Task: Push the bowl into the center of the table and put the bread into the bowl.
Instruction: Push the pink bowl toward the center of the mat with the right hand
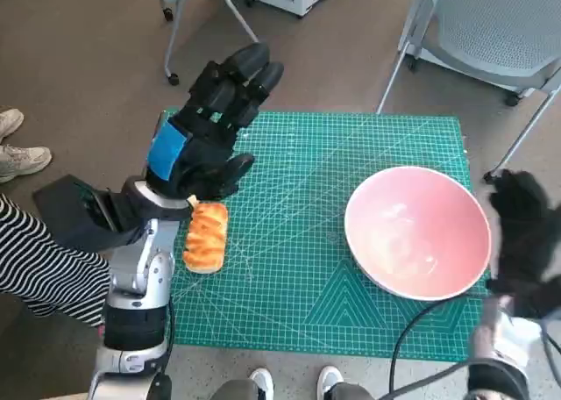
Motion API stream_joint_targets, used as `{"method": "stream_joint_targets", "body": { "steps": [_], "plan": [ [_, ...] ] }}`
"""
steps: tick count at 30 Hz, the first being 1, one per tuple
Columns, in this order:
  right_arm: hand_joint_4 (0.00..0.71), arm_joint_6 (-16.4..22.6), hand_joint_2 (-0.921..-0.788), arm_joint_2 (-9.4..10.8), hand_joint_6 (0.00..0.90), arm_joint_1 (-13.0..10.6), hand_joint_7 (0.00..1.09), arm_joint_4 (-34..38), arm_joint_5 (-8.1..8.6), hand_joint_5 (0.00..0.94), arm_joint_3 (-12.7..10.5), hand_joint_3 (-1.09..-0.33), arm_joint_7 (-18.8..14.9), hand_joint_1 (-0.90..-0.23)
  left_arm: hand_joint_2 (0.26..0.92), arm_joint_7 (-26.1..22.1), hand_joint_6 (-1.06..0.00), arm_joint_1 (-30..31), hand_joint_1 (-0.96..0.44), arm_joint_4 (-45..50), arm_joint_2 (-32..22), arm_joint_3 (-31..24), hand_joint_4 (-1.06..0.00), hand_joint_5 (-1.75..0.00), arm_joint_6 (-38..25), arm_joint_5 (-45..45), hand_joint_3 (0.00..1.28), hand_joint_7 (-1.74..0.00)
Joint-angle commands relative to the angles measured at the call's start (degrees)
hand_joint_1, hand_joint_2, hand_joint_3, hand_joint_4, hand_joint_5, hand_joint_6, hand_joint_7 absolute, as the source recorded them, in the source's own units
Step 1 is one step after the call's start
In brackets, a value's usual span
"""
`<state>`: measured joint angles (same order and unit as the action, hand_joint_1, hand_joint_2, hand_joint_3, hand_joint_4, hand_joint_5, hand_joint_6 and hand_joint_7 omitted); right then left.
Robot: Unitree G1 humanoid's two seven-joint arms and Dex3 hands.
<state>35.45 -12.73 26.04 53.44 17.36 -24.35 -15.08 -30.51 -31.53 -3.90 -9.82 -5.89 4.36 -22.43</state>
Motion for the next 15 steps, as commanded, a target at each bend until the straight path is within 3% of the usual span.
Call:
{"method": "stream_joint_targets", "body": {
  "steps": [1,15],
  "plan": [
    [0.17,-1.21,-0.921,1.53,0.08,1.48,0.52,3.39,0.75,0.003,0.56,-0.781,-1.53,-0.628,0.892,-0.56,0.0,-0.71,-0.57,-0.58,-0.83,-0.8,0.0,-0.15,0.89,-0.22,0.4,-0.46],
    [0.173,-2.19,-0.921,5.29,0.099,4.88,0.51,3.45,0.77,0.003,3.3,-0.79,-4.63,-0.626,0.921,-0.49,0.0,0.5,-0.57,-0.03,-1.61,-1.65,-0.01,-0.15,0.66,-0.19,0.33,-0.51]
  ]
}}
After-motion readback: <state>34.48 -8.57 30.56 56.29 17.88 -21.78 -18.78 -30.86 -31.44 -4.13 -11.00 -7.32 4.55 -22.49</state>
